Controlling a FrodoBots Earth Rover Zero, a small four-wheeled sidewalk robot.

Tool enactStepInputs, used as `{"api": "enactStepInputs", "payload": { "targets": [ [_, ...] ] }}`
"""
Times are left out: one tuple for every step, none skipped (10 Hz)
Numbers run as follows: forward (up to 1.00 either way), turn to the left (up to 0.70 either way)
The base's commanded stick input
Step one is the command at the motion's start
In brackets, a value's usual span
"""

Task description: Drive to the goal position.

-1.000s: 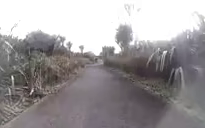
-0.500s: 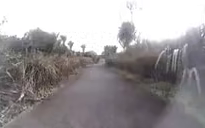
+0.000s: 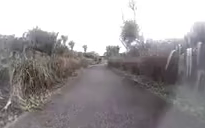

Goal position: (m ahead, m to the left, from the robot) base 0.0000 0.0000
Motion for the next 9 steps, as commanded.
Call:
{"api": "enactStepInputs", "payload": {
  "targets": [
    [0.00, 0.00],
    [0.00, 0.00],
    [0.00, 0.00],
    [0.00, 0.00],
    [0.00, 0.00],
    [0.00, 0.00],
    [0.00, 0.00],
    [0.00, 0.00],
    [0.00, 0.00]
  ]
}}
